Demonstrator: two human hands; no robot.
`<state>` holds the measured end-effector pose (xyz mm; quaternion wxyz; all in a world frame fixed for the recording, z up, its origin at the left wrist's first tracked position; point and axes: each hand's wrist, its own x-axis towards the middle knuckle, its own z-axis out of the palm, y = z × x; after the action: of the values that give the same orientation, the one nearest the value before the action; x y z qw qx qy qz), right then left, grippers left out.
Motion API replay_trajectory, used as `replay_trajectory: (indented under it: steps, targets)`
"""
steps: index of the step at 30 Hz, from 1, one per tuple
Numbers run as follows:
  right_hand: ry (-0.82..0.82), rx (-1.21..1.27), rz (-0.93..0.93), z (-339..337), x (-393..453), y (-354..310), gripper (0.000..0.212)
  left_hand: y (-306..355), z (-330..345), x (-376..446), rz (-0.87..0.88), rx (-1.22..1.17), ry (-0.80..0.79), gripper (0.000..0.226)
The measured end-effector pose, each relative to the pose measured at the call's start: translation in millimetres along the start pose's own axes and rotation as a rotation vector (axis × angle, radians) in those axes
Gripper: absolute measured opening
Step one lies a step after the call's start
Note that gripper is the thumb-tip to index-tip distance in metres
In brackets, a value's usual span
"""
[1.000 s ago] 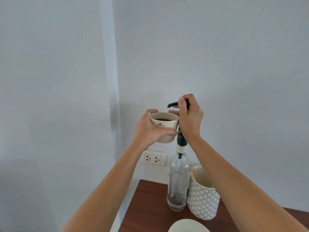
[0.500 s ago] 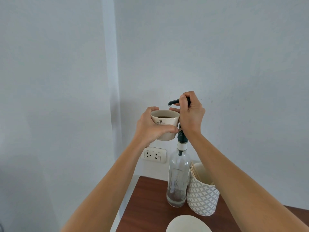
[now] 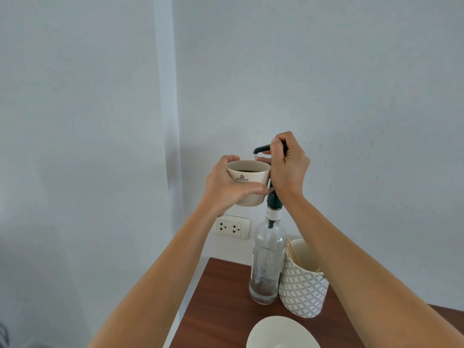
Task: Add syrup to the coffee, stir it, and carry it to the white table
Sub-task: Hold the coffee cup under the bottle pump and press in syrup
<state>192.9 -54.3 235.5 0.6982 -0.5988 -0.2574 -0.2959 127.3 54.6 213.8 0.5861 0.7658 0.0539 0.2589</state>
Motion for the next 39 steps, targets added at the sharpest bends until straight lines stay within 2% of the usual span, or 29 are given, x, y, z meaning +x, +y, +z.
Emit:
replay_trajectory:
  steps: [5,9,13,17,20,25,30,37,39]
  targets:
    - [-0.019,0.010,-0.001,-1.7,-1.5,0.4,0.018,-1.2,0.6,0.1,-0.005,0.004,-0.002,0.110]
    - [-0.022,0.009,0.007,-2.5,-1.7,0.3,0.017,-1.4,0.5,-0.4,-0.010,-0.005,-0.007,0.098]
    - [-0.026,-0.001,0.013,-2.9,-1.8,-1.2,0.016,0.4,0.5,-1.1,-0.012,-0.004,-0.011,0.107]
    - [-0.027,-0.019,0.012,-2.7,-2.4,-1.9,0.016,-0.6,0.2,-0.7,-0.019,-0.008,-0.011,0.098]
    - [-0.034,-0.021,0.016,-3.0,-3.4,-3.9,0.016,0.0,0.9,-1.8,-0.022,0.000,-0.009,0.105]
    - [-0.045,-0.026,0.034,-4.2,-4.2,-4.0,0.017,1.2,0.3,-2.3,-0.032,-0.001,-0.019,0.100]
    - [-0.035,-0.023,0.021,-2.3,0.9,-4.1,0.021,4.5,-0.1,-0.8,-0.020,-0.001,-0.019,0.105]
    - [-0.040,-0.009,0.004,-1.3,6.6,-4.6,0.020,8.5,-3.6,5.4,0.004,0.016,-0.022,0.090]
    - [-0.032,0.006,0.000,0.0,8.3,-7.4,0.020,11.5,-5.1,6.3,0.005,0.007,-0.022,0.094]
